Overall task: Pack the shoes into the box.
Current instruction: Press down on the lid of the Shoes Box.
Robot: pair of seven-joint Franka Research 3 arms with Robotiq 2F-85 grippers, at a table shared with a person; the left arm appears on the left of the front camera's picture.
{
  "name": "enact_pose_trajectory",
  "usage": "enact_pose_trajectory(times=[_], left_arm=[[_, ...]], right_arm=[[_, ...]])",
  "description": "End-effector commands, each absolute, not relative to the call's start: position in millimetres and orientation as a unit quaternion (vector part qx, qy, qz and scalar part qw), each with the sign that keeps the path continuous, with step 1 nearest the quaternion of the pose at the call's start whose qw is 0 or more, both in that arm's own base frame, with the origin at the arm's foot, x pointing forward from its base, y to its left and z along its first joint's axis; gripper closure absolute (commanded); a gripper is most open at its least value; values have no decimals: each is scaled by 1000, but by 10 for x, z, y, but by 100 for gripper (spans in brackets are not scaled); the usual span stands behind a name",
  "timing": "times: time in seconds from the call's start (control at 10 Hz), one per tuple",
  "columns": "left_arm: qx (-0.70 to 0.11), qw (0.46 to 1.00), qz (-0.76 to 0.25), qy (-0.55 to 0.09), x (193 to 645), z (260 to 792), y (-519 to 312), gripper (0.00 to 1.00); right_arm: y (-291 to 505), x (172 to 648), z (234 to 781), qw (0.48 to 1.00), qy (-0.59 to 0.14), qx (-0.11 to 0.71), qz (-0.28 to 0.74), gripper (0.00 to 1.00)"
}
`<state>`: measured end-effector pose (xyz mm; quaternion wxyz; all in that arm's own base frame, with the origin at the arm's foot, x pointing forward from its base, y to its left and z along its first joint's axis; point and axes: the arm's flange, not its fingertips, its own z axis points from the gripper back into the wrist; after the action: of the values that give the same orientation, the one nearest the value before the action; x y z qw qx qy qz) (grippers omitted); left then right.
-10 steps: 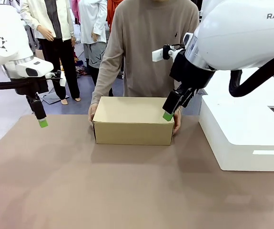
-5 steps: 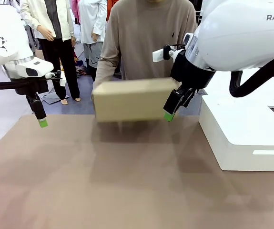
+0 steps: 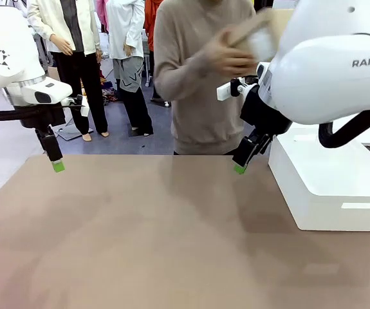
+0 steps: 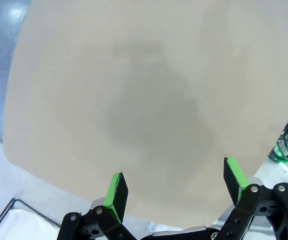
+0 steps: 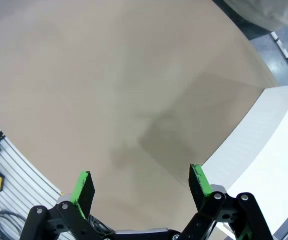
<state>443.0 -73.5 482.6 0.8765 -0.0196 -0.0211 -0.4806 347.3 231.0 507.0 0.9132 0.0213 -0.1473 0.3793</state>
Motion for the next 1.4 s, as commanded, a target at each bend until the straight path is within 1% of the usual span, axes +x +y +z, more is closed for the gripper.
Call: enact_pose_trajectory(times=[0.0,0.1,0.2,1.3], left_arm=[[-18,873,-487,-18,4423,4849,-698,0],[-18,873,-487,-18,4423,4849,-698,0],[-18,873,-487,-18,4423,4849,-698,0],[-18,873,-487,-18,4423,4849,-698,0]], right_arm=[[2275,3475,4953,921,-161,10,354,0],[2273,3486,4912,924,-162,13,347,0],[2282,3481,5016,915,-148,19,374,0],[2282,3481,5016,915,-148,19,374,0]])
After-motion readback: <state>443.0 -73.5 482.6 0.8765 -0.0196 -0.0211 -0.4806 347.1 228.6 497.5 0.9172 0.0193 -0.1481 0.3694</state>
